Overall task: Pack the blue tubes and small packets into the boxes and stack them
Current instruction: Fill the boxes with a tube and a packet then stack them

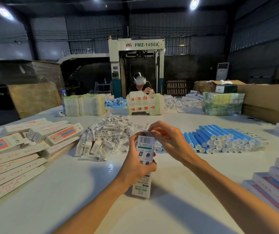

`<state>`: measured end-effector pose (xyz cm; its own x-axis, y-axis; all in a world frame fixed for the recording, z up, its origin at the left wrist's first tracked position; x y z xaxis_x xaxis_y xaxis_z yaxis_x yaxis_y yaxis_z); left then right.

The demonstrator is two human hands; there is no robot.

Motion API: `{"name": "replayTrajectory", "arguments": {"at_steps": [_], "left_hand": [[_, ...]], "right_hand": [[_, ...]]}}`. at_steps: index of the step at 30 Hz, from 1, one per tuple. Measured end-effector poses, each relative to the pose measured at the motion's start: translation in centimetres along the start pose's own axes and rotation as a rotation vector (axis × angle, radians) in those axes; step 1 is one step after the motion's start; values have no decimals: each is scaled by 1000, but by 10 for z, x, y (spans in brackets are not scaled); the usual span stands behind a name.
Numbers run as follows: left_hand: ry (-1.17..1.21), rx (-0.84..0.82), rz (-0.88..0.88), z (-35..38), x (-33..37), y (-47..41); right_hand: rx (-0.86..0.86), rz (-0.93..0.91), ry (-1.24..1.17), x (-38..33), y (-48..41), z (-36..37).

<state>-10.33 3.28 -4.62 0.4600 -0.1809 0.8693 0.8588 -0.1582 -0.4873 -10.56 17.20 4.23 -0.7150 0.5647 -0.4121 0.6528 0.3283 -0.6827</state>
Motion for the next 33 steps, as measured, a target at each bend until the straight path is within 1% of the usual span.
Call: {"name": "replayTrajectory", "arguments": {"at_steps": [3,4,8,14,19,28,33], "left_hand": [[-7,8,-13,-2,0,0],[-13,6,-13,-2,0,0],[-57,-4,1,0,4,2],[-55,-11,13,-1,12,6],[-39,-10,25,3,15,7],[-107,8,71,2,17,8],[-121,49,71,0,18,8]], "right_hand": [[-81,41,-150,-1,1,3],[-88,58,-180,-2,1,4],[-26,112,-270,-3,-2,-2],[-115,288,-419,7,-1,4],[-126,339,-413,8,-2,2],[-154,288,-326,4,-7,0],[-157,328,-382,11,11,8]]}}
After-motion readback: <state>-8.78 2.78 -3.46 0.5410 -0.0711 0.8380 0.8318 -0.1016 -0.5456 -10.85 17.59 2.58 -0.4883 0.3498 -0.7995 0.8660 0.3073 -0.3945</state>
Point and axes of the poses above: each hand's wrist, its own y-axis away from the middle knuckle, its own z-axis out of the palm, x = y × z, the point moved 8 cm from there along -y, towards the middle knuckle, and after that the axes turned 13 degrees about y, right-handed, at the moved point
